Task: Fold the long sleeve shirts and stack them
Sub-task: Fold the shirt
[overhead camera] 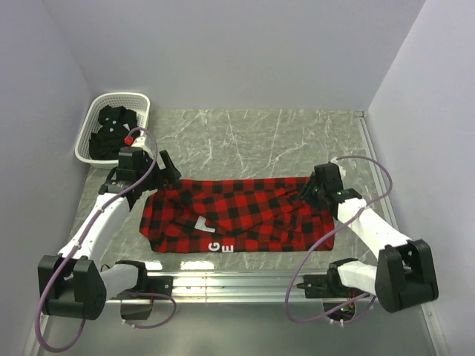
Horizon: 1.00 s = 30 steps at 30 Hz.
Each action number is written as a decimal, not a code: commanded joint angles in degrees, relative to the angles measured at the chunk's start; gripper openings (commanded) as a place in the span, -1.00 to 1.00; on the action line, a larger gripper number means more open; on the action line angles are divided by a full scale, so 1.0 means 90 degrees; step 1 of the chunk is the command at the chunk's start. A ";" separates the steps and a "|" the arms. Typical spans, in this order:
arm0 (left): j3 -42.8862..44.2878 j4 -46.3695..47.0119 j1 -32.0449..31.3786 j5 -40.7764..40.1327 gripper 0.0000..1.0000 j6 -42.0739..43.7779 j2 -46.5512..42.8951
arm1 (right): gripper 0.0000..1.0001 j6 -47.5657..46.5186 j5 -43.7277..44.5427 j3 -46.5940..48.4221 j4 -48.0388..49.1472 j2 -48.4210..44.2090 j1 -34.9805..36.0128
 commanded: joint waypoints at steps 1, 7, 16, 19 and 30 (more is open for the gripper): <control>0.0070 0.0007 -0.0024 0.0271 0.96 0.0020 0.0095 | 0.05 -0.0773 -0.0450 0.0611 0.0395 0.0552 -0.0098; 0.0128 -0.0101 -0.0054 0.0242 0.96 0.0030 0.0291 | 0.00 -0.0188 -0.0880 0.0789 0.1038 0.1236 -0.0128; 0.0158 -0.0149 -0.0054 0.0067 0.96 0.0049 0.0330 | -0.03 0.0584 -0.1271 0.0701 0.1927 0.2096 -0.0128; 0.0167 -0.0149 -0.0054 0.0076 0.97 0.0049 0.0349 | -0.07 0.0691 -0.1144 0.0662 0.2045 0.2174 -0.0128; 0.0148 -0.0150 -0.0073 0.0203 0.96 -0.0038 0.0428 | -0.64 0.0936 -0.0773 0.0789 0.2182 0.2350 -0.0138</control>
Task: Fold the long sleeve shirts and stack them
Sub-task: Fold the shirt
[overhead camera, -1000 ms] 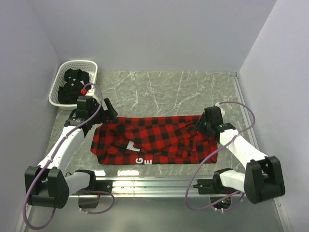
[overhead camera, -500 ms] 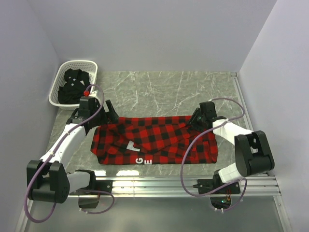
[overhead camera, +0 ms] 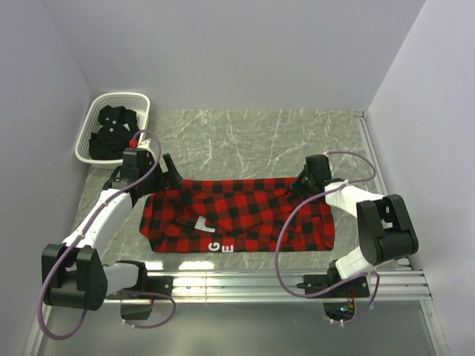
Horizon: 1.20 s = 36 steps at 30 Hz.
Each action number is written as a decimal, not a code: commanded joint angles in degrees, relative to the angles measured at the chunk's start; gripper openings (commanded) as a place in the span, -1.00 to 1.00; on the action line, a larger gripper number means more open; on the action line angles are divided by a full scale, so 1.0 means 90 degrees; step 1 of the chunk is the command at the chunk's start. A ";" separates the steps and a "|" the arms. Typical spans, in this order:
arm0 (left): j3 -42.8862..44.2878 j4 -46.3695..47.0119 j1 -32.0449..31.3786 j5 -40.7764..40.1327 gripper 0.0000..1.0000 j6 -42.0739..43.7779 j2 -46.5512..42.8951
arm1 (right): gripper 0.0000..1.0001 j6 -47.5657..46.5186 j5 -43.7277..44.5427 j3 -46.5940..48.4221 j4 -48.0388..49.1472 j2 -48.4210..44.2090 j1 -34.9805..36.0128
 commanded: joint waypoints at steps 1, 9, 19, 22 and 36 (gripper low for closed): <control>0.0145 0.0001 -0.0080 0.0094 0.97 -0.0043 0.0027 | -0.78 0.0134 0.0233 0.0228 0.0210 0.0099 -0.0058; -0.0059 -0.0321 -0.0461 -0.0160 0.90 -0.0882 -0.0032 | -1.00 0.0213 0.0428 0.0140 0.0249 -0.0321 -0.0077; -0.0353 -0.0126 -0.1115 -0.0218 0.69 -0.1684 -0.0081 | -0.61 0.0106 0.0526 0.0188 0.0143 -0.0233 -0.0136; -0.0226 -0.0107 -0.1242 -0.0170 0.55 -0.1820 -0.0148 | -0.21 -0.0109 0.0323 0.0247 0.0054 -0.0408 -0.0116; -0.0392 0.0987 -0.1399 0.0329 -0.29 -0.2563 0.0691 | 0.14 -0.1106 -0.2003 0.0852 0.0483 -0.0917 0.1289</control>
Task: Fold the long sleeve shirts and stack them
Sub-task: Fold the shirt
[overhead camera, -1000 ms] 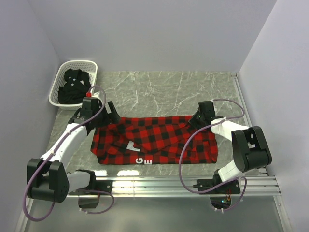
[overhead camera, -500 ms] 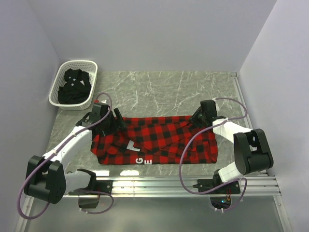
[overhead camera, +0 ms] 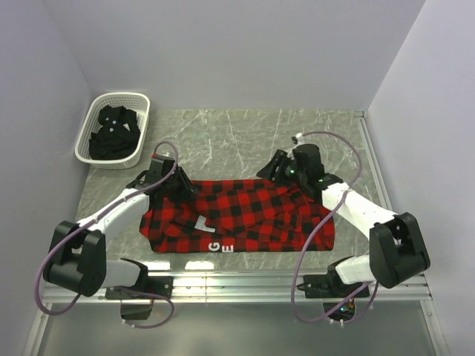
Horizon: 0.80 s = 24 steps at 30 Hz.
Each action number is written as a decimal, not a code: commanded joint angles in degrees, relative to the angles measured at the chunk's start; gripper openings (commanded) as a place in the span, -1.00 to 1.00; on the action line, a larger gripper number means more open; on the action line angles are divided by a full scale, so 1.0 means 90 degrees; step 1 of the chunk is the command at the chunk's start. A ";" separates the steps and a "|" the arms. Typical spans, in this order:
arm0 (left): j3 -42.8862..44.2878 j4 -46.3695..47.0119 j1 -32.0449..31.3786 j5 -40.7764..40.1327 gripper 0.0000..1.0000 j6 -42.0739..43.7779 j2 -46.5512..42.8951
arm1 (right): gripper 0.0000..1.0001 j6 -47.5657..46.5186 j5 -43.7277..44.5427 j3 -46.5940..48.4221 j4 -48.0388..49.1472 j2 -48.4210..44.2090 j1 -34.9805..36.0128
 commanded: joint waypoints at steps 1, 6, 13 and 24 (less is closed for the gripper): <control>-0.0013 0.0344 -0.0029 0.0166 -0.28 -0.0193 0.0074 | 0.13 -0.0229 -0.0544 0.0377 0.0310 0.0222 0.0401; -0.0042 0.0159 -0.0029 -0.0117 -0.15 -0.0154 -0.0287 | 0.11 0.0064 0.0573 0.0475 -0.0312 0.0545 0.0470; -0.0033 -0.0213 -0.0029 -0.0723 -0.08 0.0051 -0.0746 | 0.08 0.0474 0.2160 -0.0169 -0.0783 0.0291 -0.0495; -0.0101 -0.0379 -0.0029 -0.1045 -0.05 0.0188 -0.0903 | -0.01 0.0875 0.2357 -0.0238 -0.0441 0.0789 -0.1044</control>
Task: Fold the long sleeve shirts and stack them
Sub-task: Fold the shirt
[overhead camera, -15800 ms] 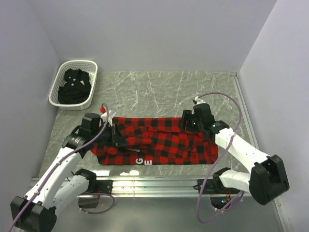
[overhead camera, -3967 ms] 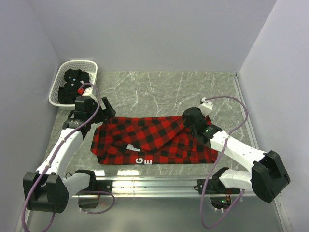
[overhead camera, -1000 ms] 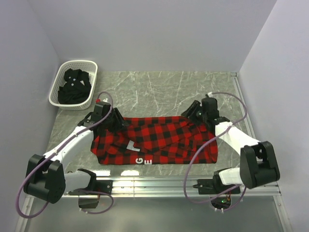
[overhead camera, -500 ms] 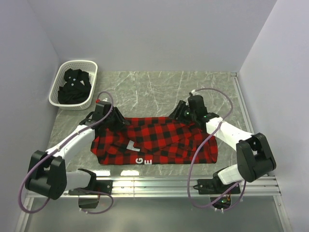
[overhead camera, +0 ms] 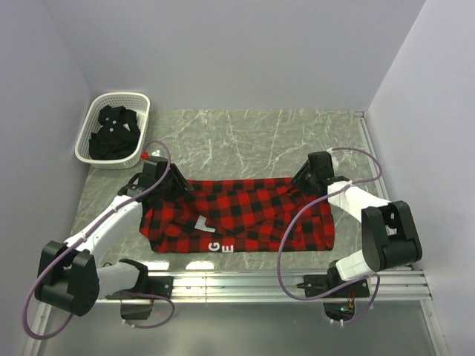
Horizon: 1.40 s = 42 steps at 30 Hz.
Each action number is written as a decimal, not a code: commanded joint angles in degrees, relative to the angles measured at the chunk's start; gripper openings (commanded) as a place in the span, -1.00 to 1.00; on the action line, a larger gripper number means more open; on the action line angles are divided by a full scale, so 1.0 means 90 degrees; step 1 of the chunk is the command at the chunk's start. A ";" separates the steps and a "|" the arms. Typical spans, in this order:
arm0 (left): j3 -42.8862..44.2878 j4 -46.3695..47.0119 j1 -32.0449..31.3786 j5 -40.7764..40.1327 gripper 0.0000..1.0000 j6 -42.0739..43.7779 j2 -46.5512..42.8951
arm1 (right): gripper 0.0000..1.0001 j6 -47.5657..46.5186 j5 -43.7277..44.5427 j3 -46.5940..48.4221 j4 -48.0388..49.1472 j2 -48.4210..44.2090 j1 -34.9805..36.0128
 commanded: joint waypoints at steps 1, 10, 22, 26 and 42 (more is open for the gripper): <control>-0.0060 -0.0017 -0.0029 -0.0147 -0.05 0.0137 -0.0247 | -0.03 0.0209 0.0264 0.0056 0.0261 0.0140 -0.0075; -0.0147 0.0032 -0.0029 -0.0147 -0.05 0.0137 -0.0179 | -0.29 0.0366 0.0224 0.0065 0.0486 0.0501 -0.0133; -0.0226 0.0119 -0.0029 -0.0147 -0.05 0.0166 -0.0091 | -0.89 0.0551 0.0664 0.0036 0.0184 0.0317 -0.0211; -0.0226 0.0168 -0.0029 -0.0156 -0.05 0.0195 -0.0013 | -0.90 0.0571 0.0839 0.0036 0.0066 0.0209 -0.0212; -0.0021 0.0481 -0.0029 0.0038 -0.05 0.0127 0.0534 | 0.17 0.0035 0.0138 0.0309 -0.0129 -0.0230 -0.0007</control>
